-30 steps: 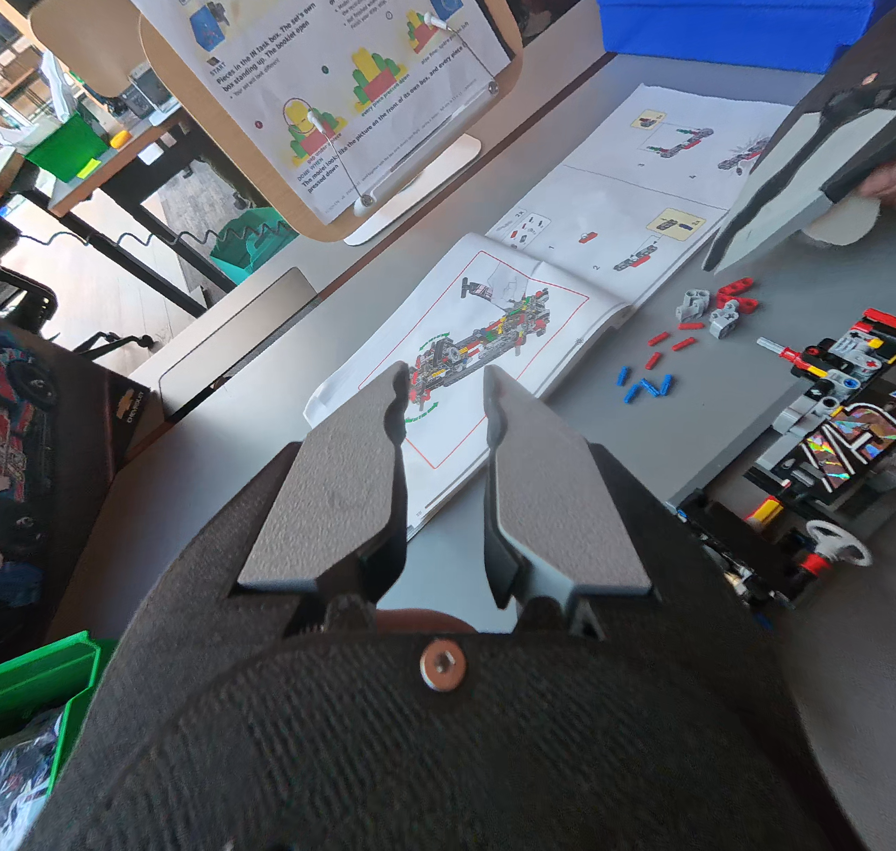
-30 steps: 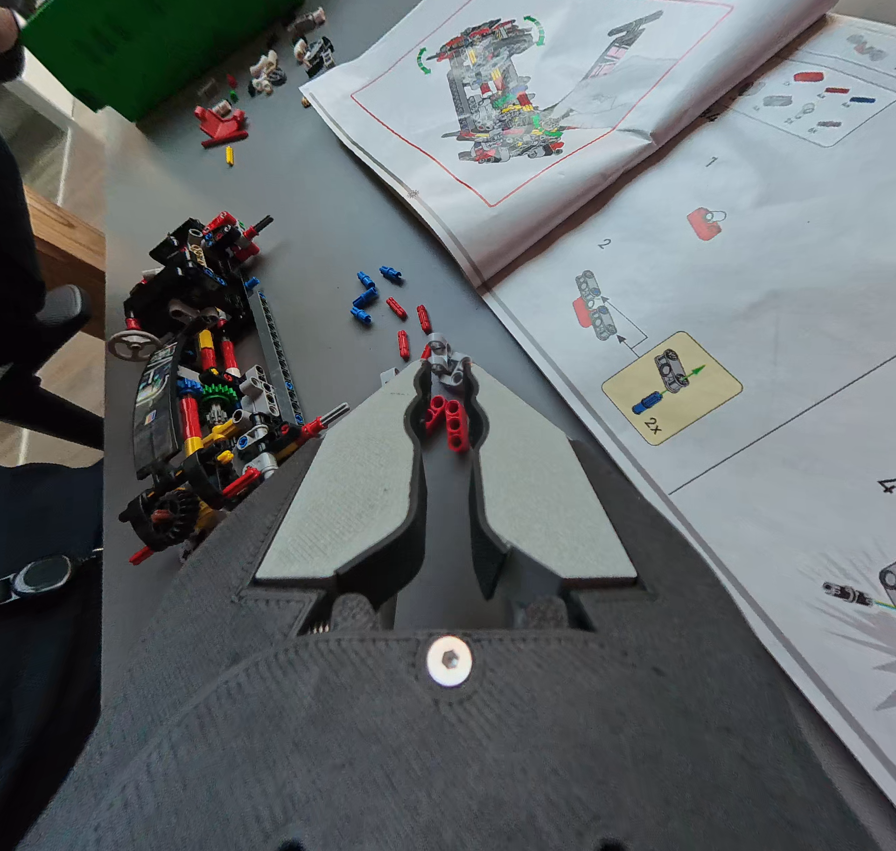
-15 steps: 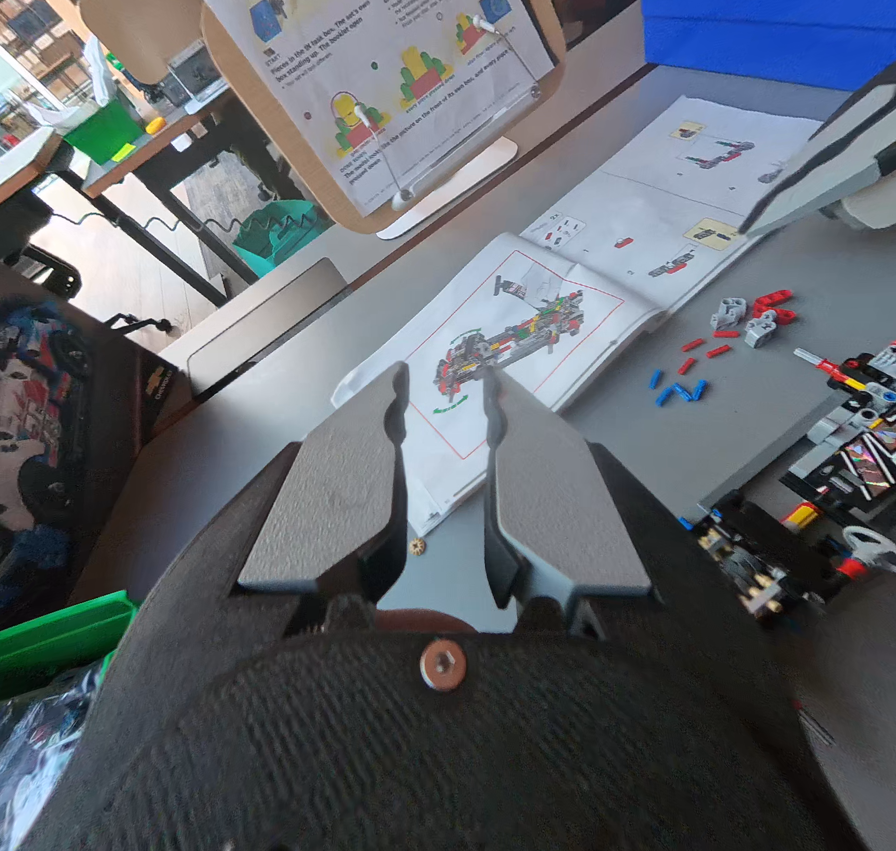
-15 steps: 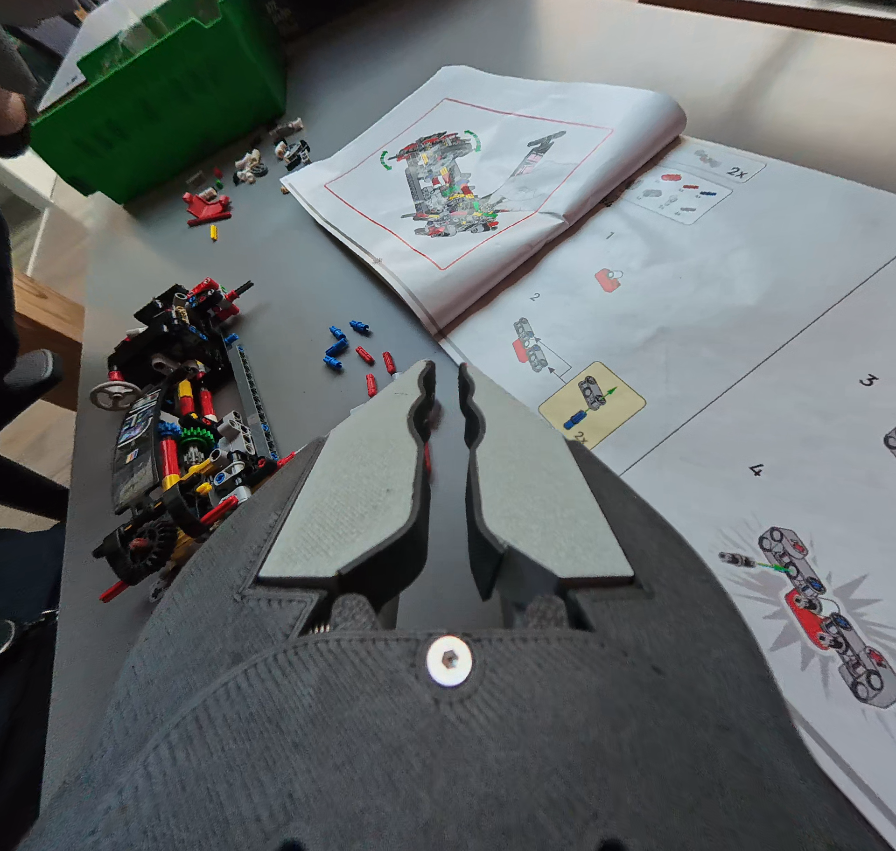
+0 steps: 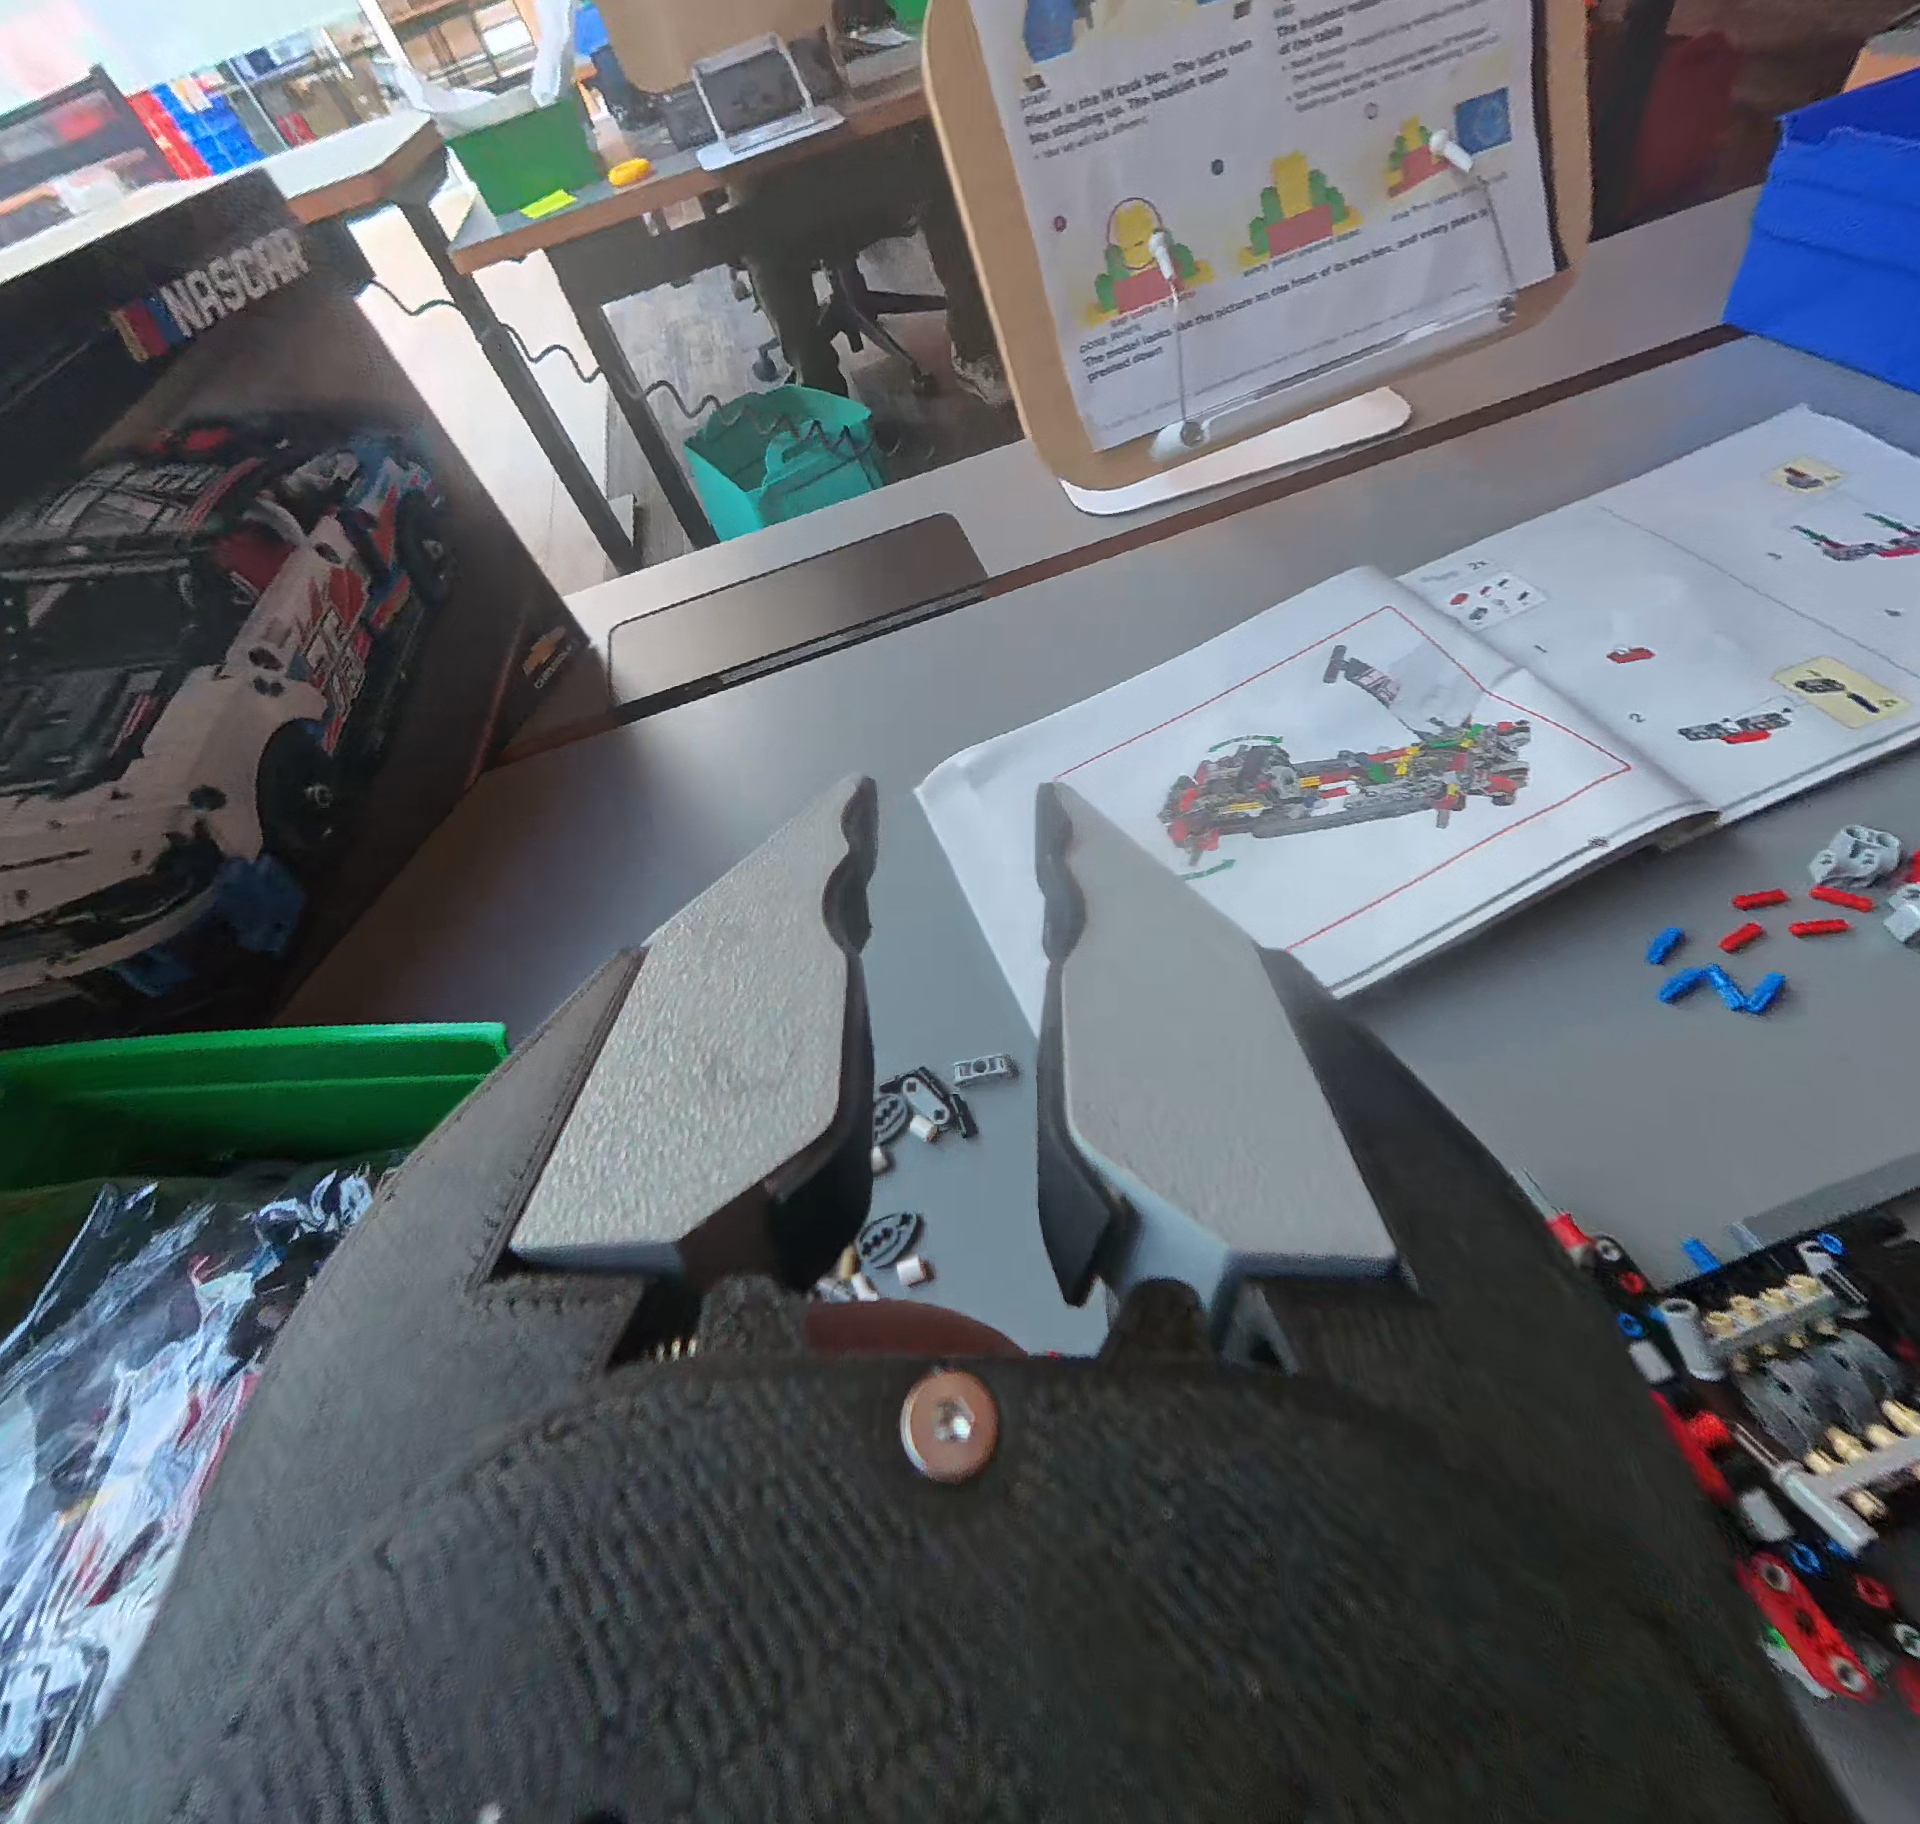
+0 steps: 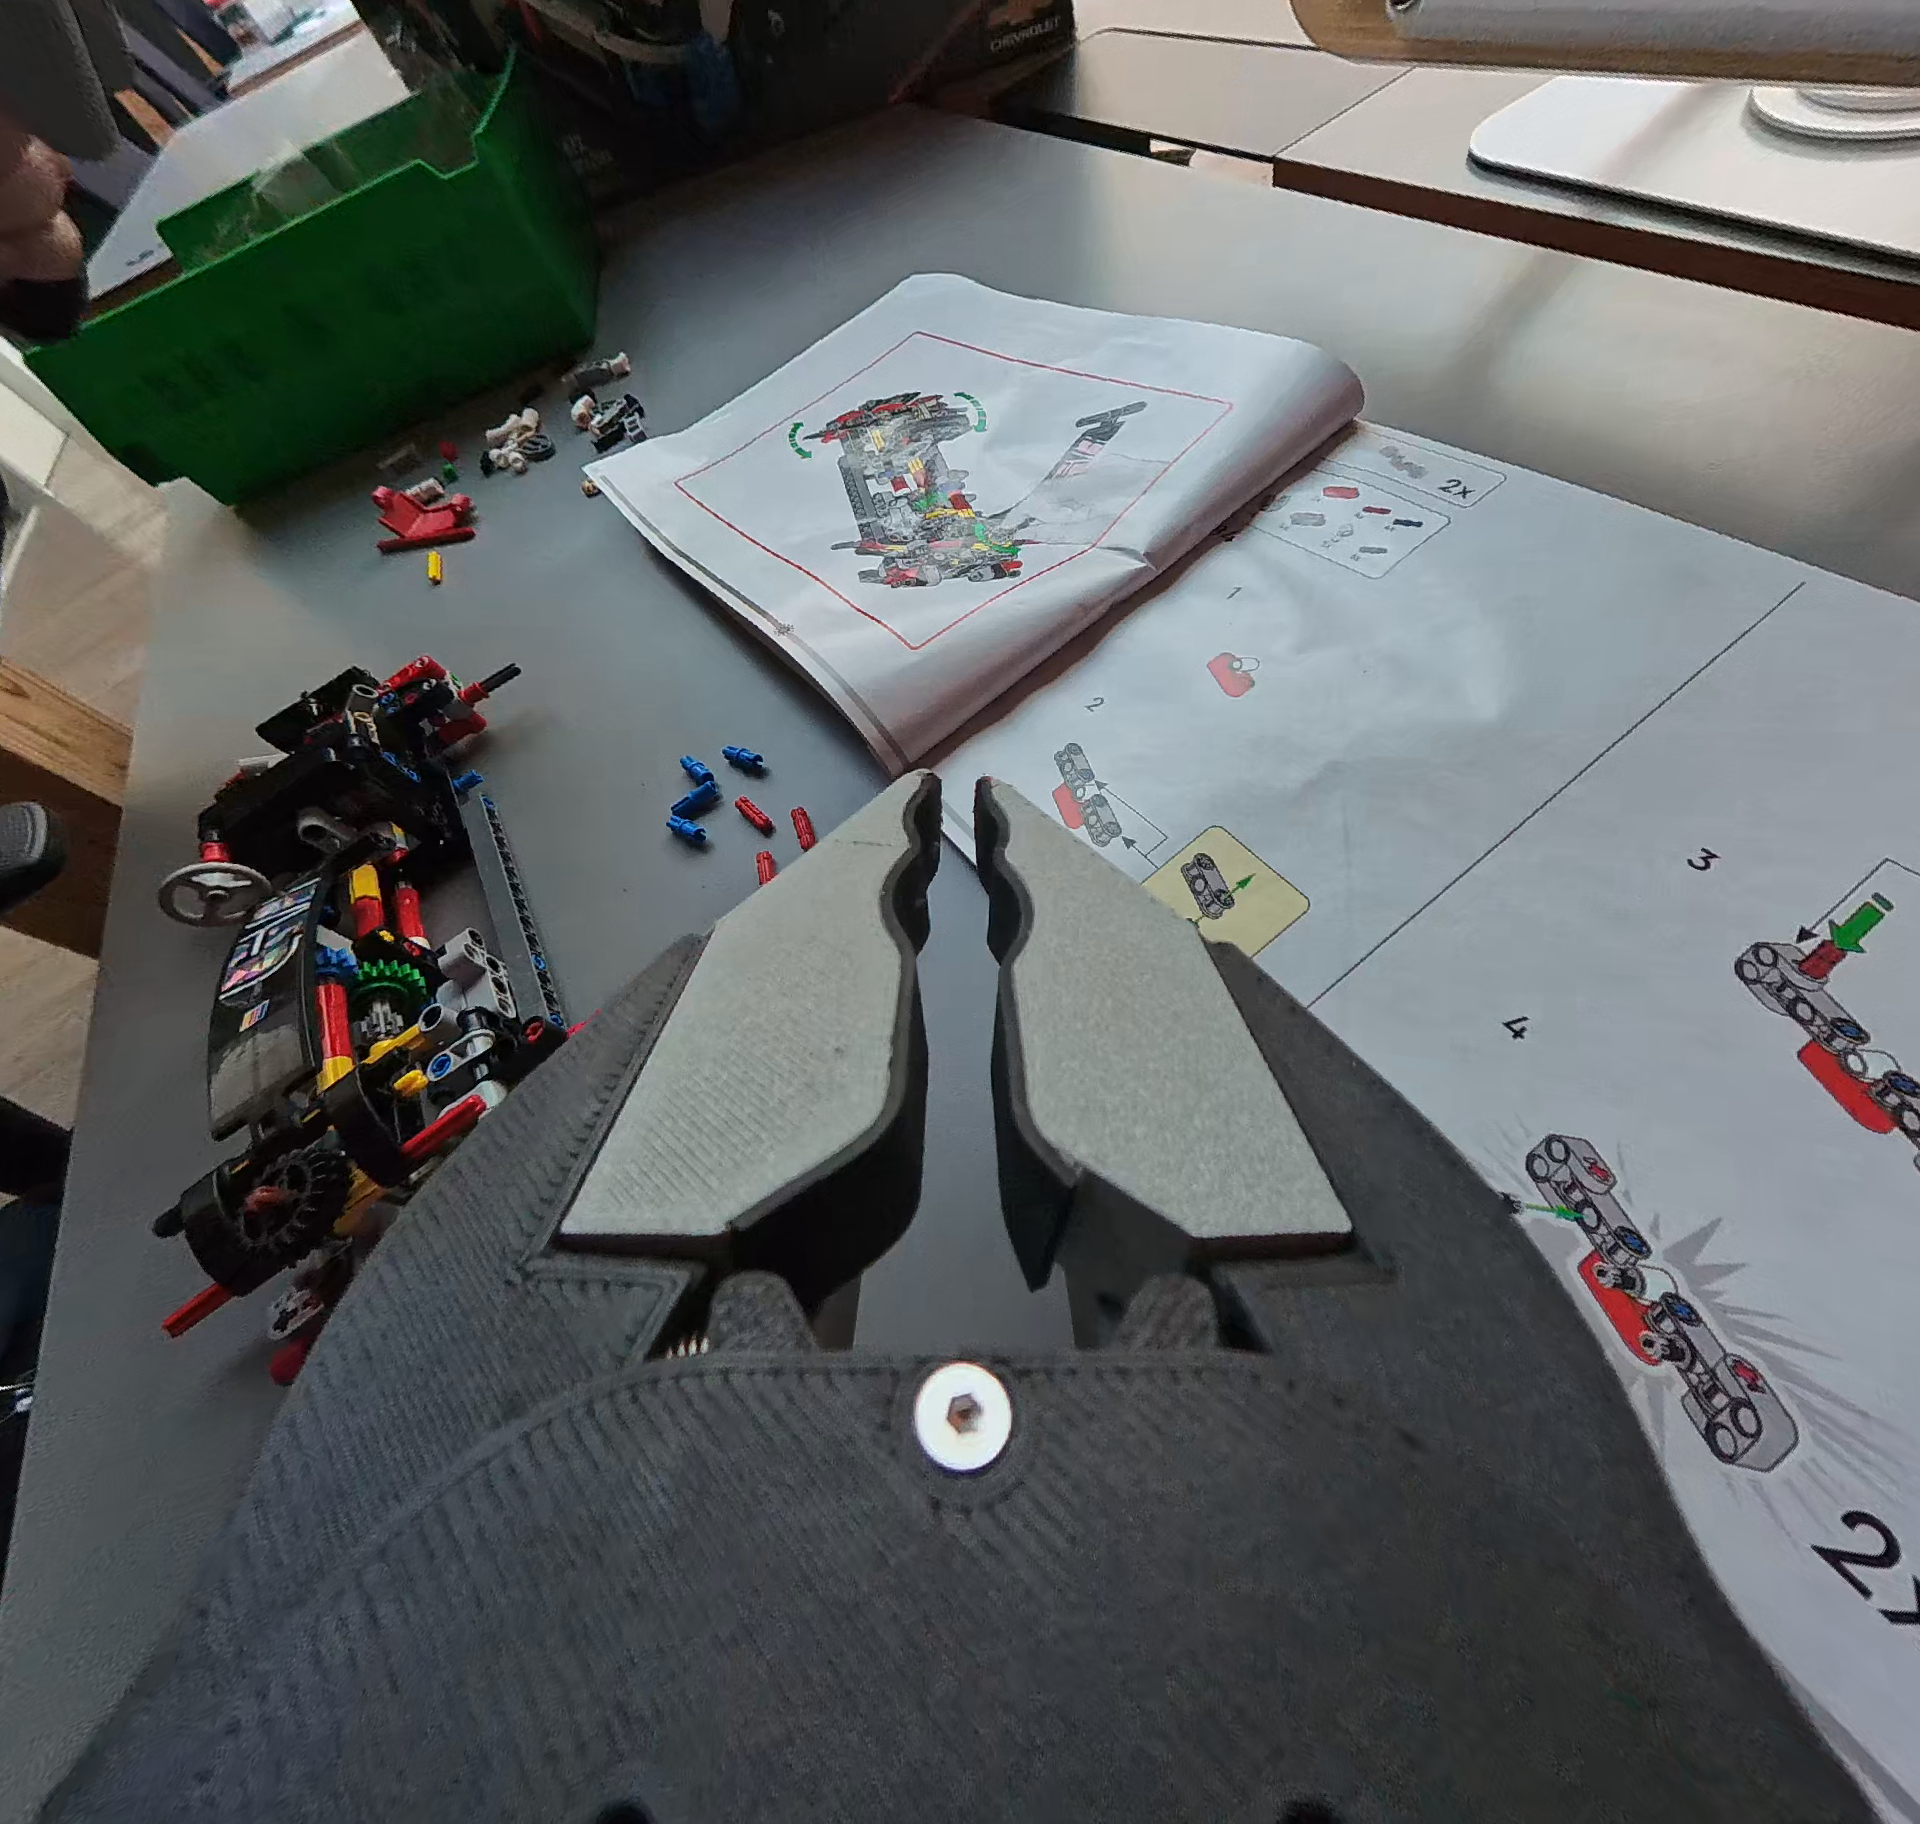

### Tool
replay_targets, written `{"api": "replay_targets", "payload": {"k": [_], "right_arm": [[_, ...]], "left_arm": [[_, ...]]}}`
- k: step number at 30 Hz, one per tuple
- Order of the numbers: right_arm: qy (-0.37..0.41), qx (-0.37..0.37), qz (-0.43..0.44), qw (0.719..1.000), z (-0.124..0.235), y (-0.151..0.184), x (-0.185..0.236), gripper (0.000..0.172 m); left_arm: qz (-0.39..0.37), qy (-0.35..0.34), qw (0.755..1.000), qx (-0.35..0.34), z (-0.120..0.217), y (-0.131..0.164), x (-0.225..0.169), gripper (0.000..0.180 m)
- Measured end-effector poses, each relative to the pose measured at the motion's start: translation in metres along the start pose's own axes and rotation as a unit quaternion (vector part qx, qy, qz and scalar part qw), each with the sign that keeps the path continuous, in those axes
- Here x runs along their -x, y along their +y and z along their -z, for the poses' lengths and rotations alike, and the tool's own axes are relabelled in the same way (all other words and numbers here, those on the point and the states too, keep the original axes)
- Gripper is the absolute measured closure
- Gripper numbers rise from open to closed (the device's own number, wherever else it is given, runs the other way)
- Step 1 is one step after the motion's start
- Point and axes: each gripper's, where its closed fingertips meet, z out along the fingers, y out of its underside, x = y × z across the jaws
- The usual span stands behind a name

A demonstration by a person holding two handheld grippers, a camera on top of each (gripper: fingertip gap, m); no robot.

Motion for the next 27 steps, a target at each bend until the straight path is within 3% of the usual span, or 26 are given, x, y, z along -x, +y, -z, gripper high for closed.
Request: {"api": "replay_targets", "payload": {"k": [13, 21, 27], "right_arm": [[0.005, 0.001, 0.003, 1.000, 0.000, 0.001, -0.003, 0.168], [0.008, 0.006, 0.005, 1.000, -0.003, 0.004, -0.004, 0.169], [0.008, 0.008, 0.002, 1.000, -0.004, 0.006, -0.005, 0.169]], "left_arm": [[0.025, -0.037, 0.999, -0.012, 0.004, 0.001, 0.028, 0.153], [0.010, -0.029, 0.997, 0.064, -0.003, 0.037, 0.040, 0.156], [-0.006, 0.006, 0.992, 0.125, -0.020, 0.072, 0.033, 0.174]]}}
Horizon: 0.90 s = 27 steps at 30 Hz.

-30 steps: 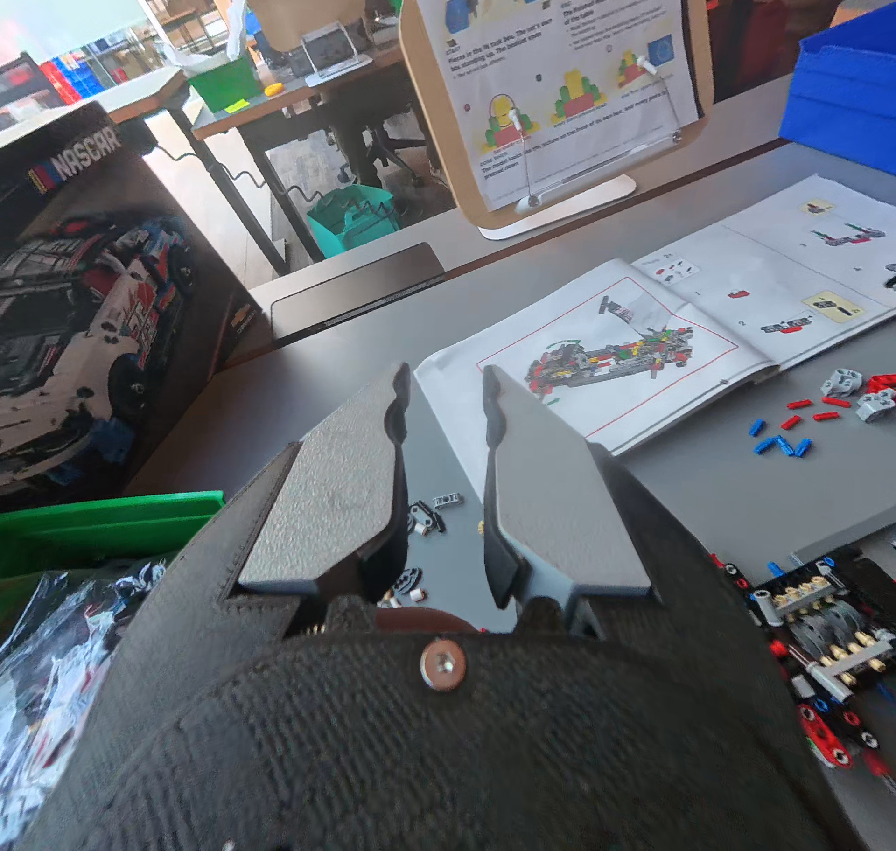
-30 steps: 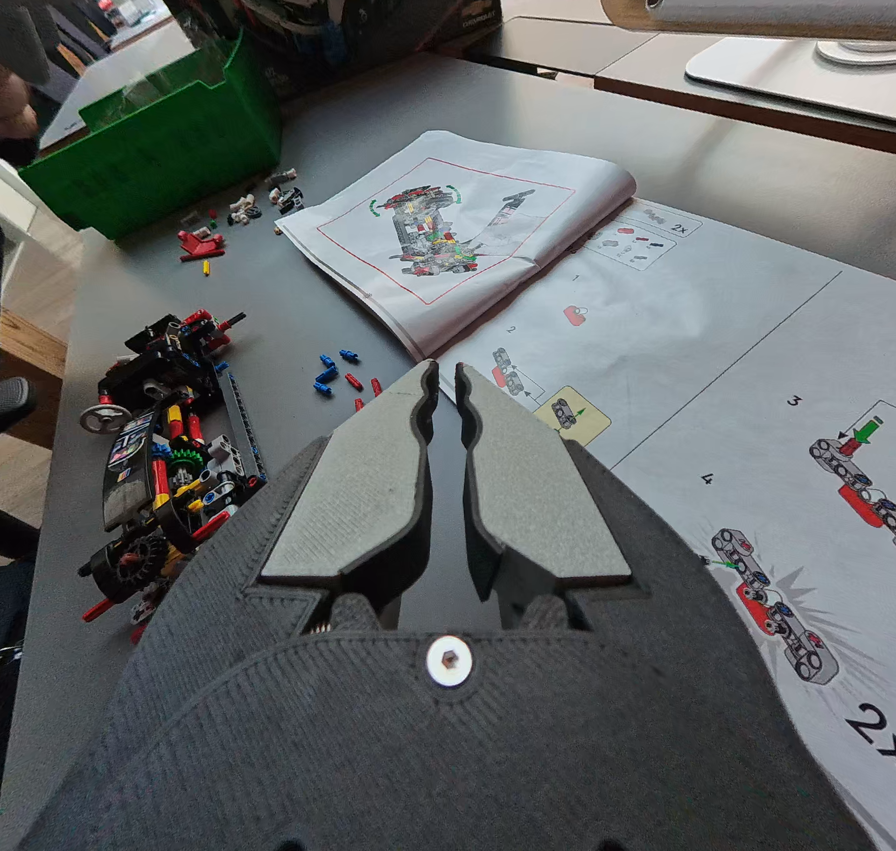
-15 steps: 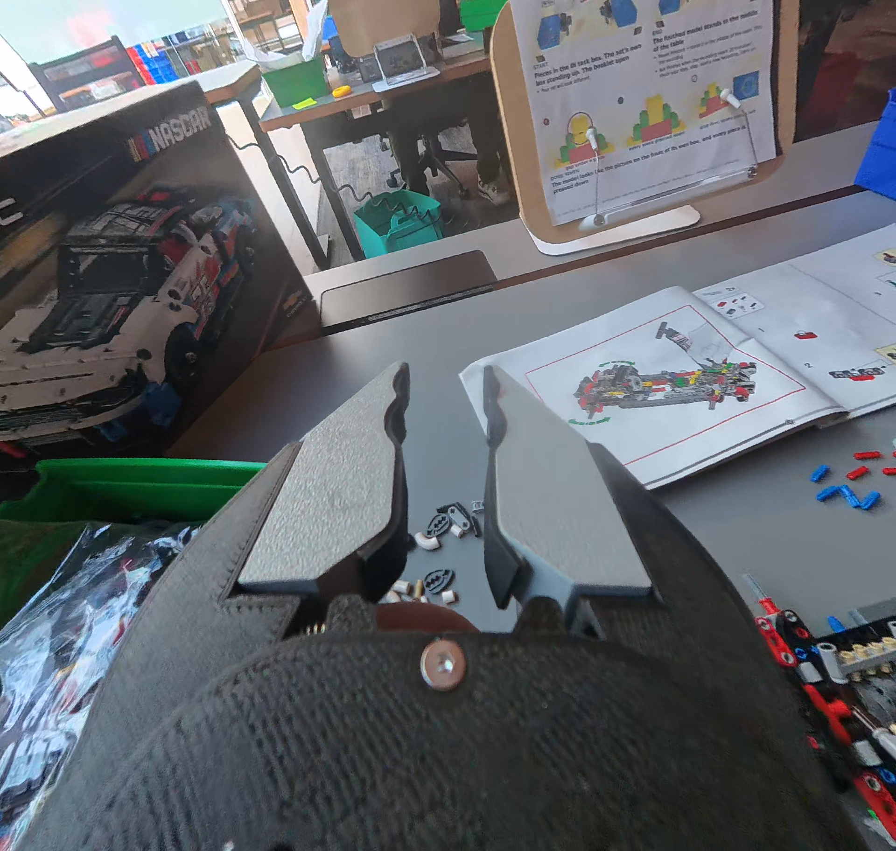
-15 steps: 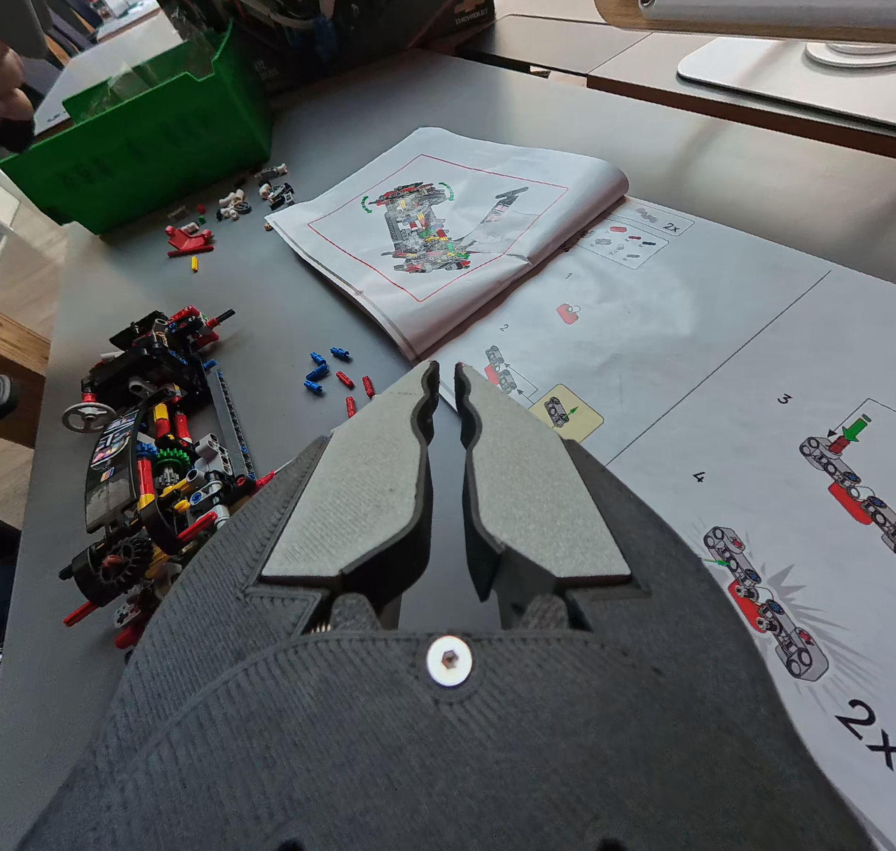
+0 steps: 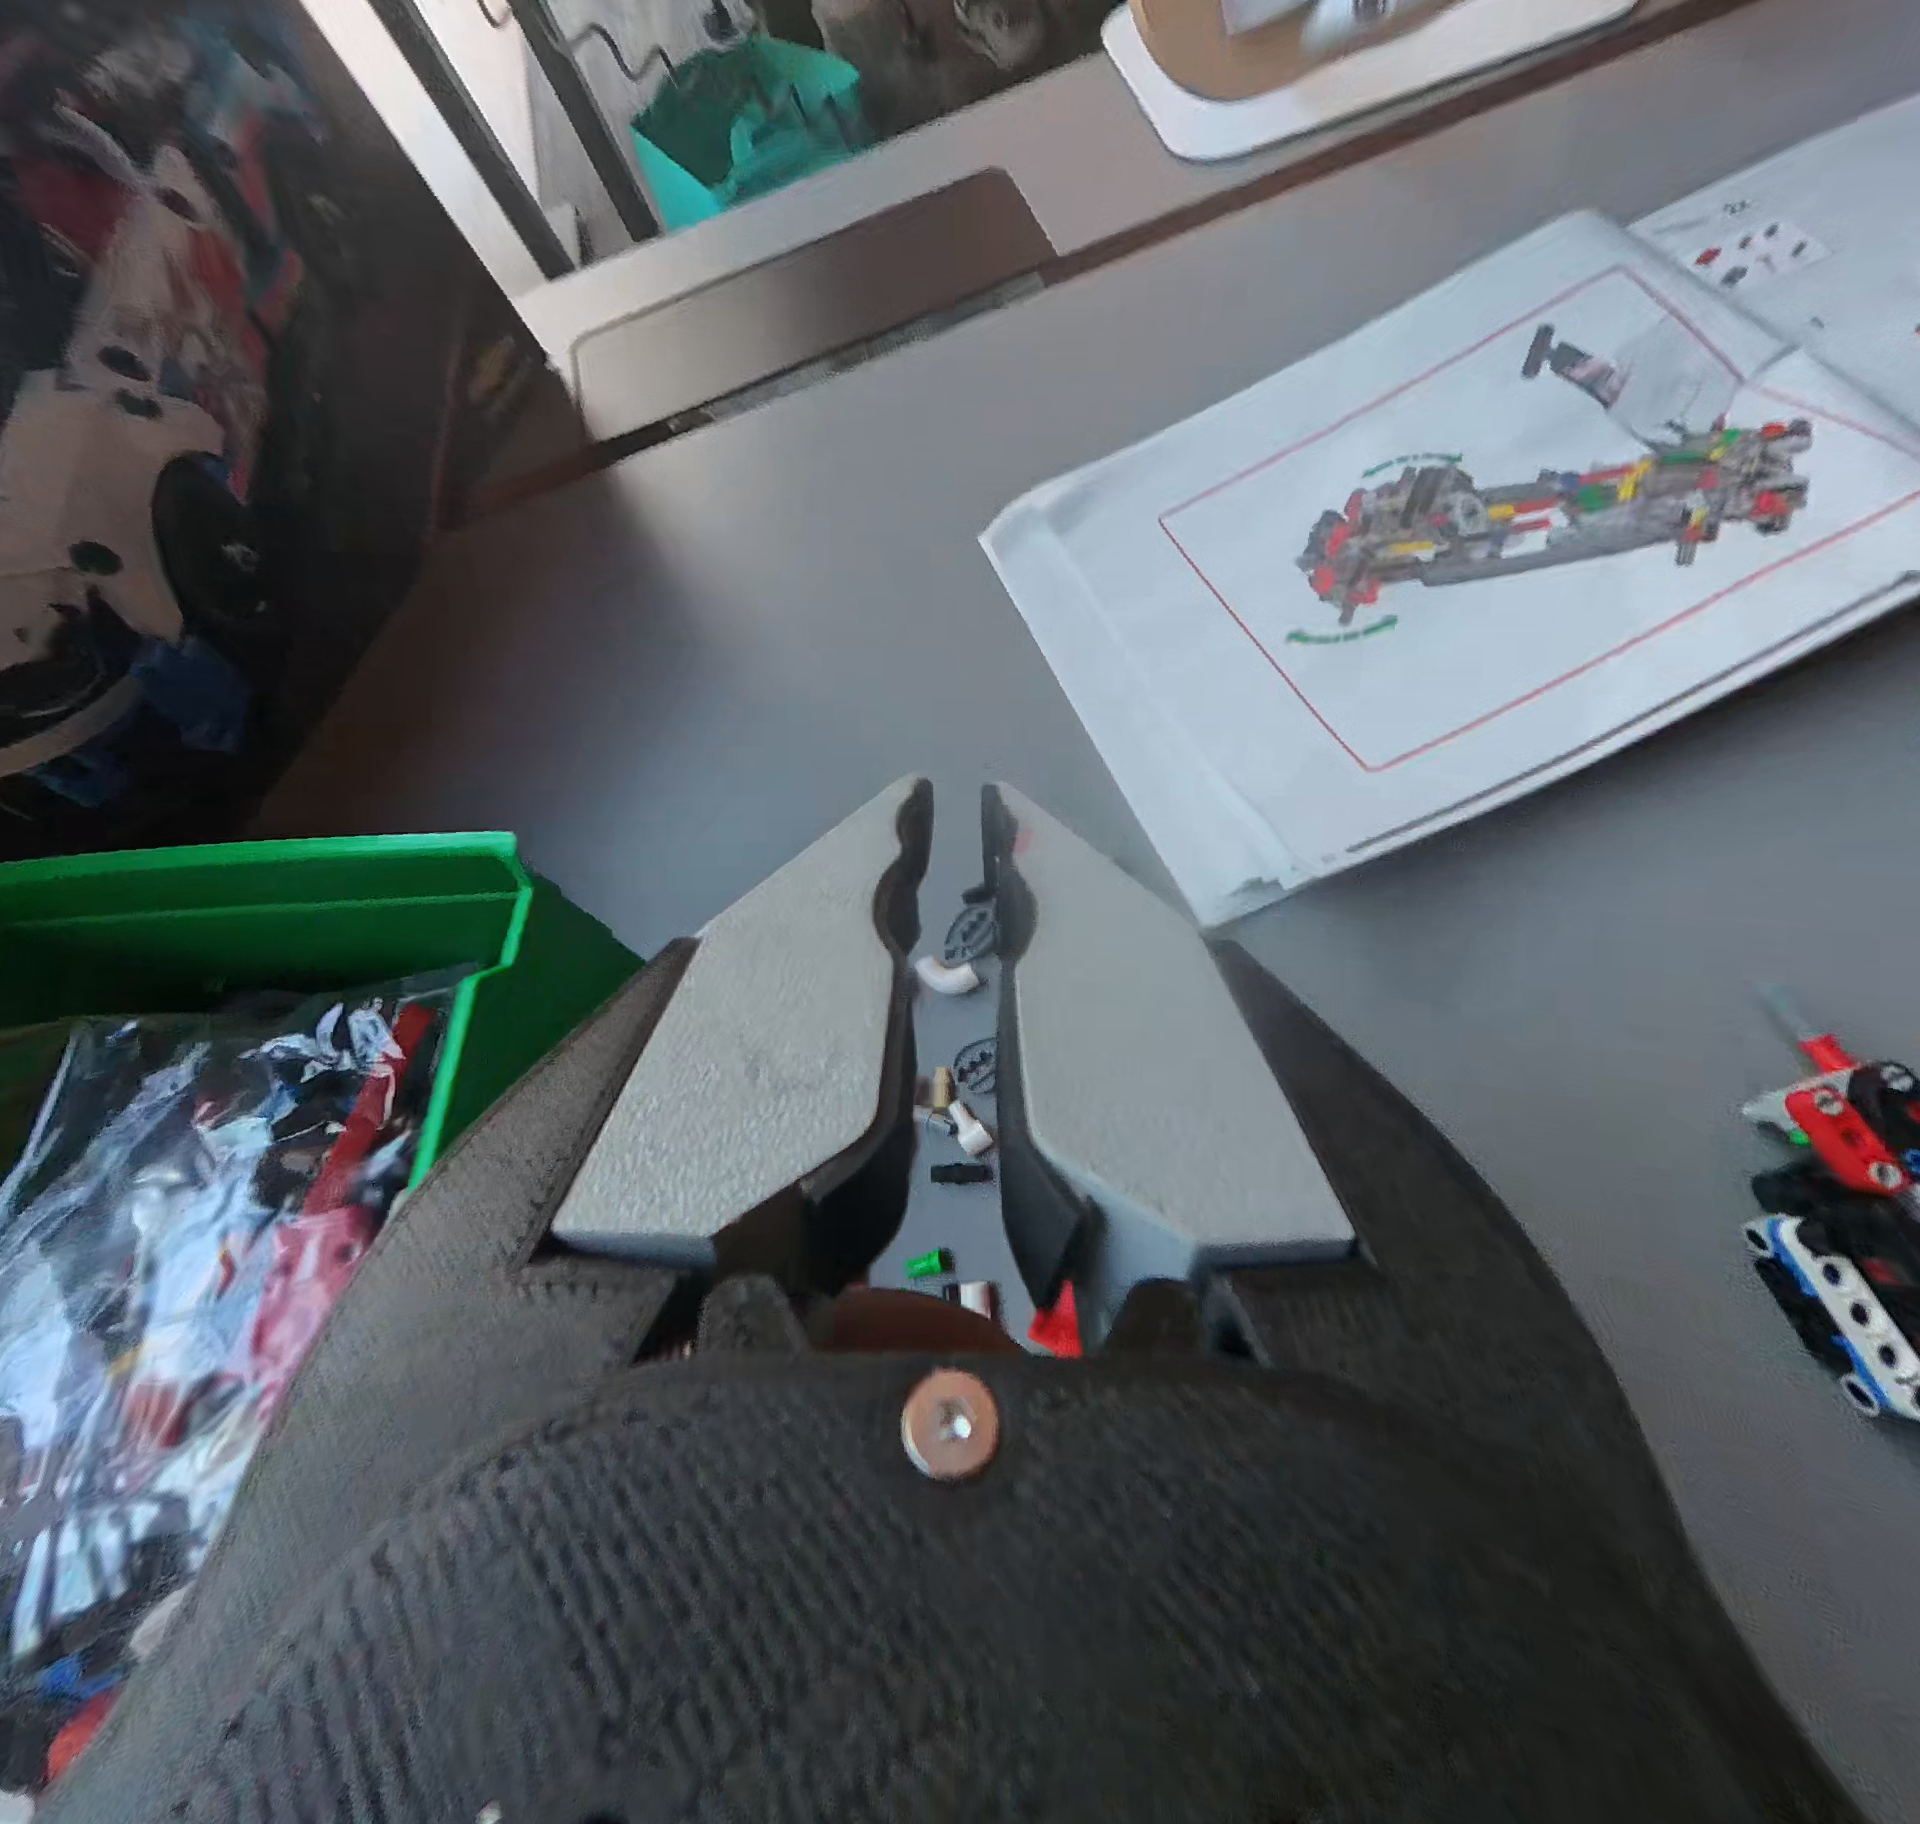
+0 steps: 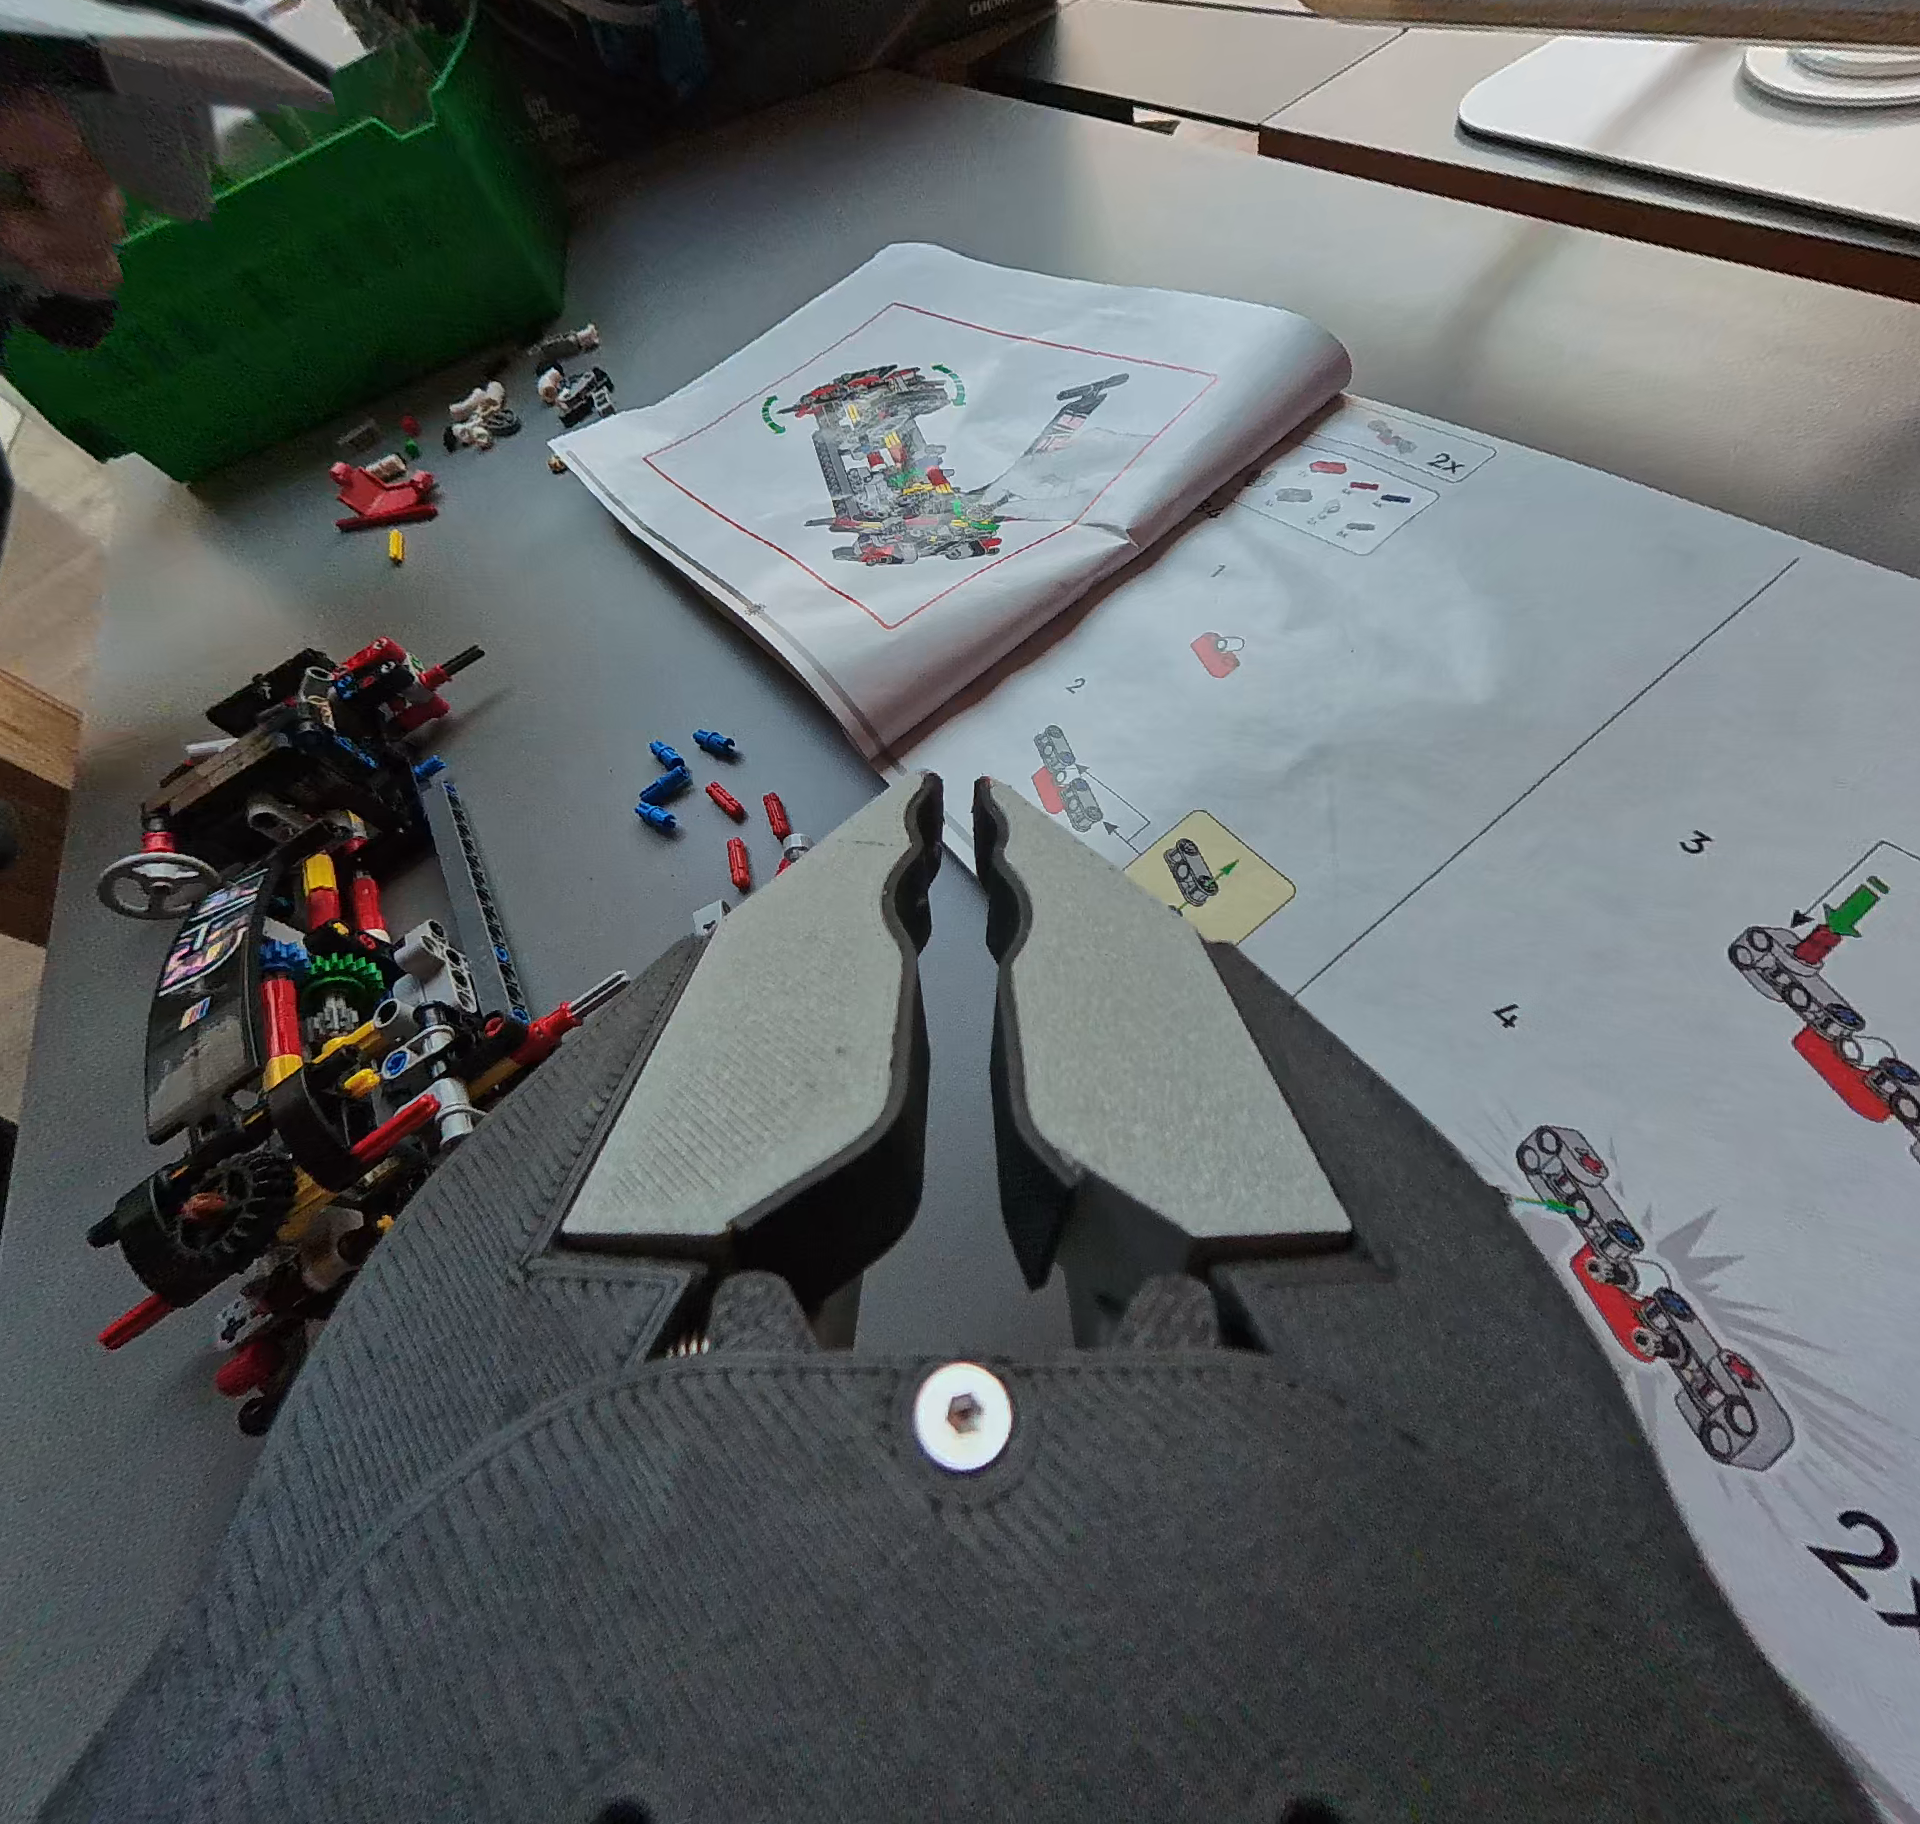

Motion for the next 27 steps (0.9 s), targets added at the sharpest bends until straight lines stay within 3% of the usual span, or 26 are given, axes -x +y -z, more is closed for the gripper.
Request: {"api": "replay_targets", "payload": {"k": [6, 18, 27], "right_arm": [[-0.001, 0.005, 0.005, 1.000, -0.002, 0.001, 0.002, 0.169], [-0.004, 0.005, 0.007, 1.000, -0.002, 0.001, 0.004, 0.169], [-0.003, 0.003, 0.004, 1.000, -0.002, 0.001, 0.003, 0.169]], "left_arm": [[-0.015, 0.012, 0.996, 0.084, -0.037, 0.045, 0.001, 0.172], [0.033, -0.013, 0.999, 0.029, -0.002, 0.023, 0.033, 0.174], [0.013, 0.000, 0.999, 0.043, -0.005, 0.026, 0.024, 0.174]]}}
